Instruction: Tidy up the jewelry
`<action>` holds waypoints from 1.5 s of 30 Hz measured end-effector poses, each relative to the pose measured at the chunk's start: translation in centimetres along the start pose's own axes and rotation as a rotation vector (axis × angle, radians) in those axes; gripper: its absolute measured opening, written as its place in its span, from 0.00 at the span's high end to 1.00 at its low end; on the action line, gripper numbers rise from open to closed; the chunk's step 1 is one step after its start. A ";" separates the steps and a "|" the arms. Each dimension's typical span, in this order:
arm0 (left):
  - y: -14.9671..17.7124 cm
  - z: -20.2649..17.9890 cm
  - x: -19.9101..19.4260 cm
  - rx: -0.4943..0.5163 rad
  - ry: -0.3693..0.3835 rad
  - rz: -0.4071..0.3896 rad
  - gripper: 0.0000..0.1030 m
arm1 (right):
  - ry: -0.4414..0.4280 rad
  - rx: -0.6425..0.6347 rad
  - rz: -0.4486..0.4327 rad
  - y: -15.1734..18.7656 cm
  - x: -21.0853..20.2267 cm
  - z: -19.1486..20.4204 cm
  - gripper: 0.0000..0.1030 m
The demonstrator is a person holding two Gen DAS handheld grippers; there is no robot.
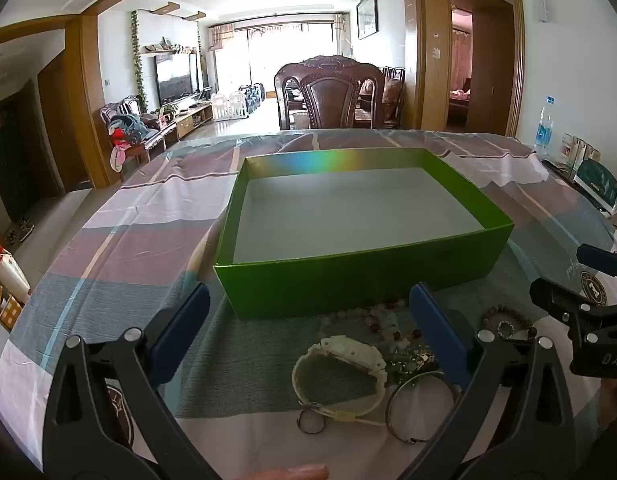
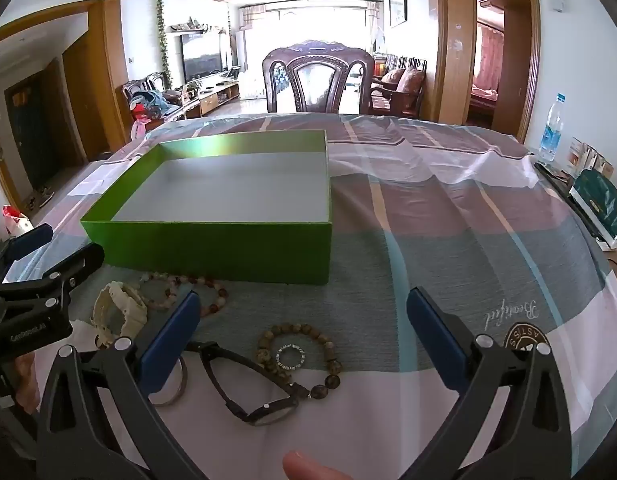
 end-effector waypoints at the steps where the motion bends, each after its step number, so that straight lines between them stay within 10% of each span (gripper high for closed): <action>1: 0.0 0.0 0.0 0.001 0.000 0.001 0.04 | 0.000 0.001 0.000 0.0 0.0 0.0 0.02; 45: 0.1 -0.1 0.2 0.004 -0.001 0.010 0.04 | -0.006 0.008 0.013 0.6 0.9 0.2 0.02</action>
Point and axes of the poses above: each gripper's, at about its wrist camera, not at the fingertips, and x roughly the way its jaws point, z to its left, y to its underside, the point moved 7 cm from there along x, roughly the way its jaws point, and after that the axes turned 3 degrees about -x, right-handed, at the moved point
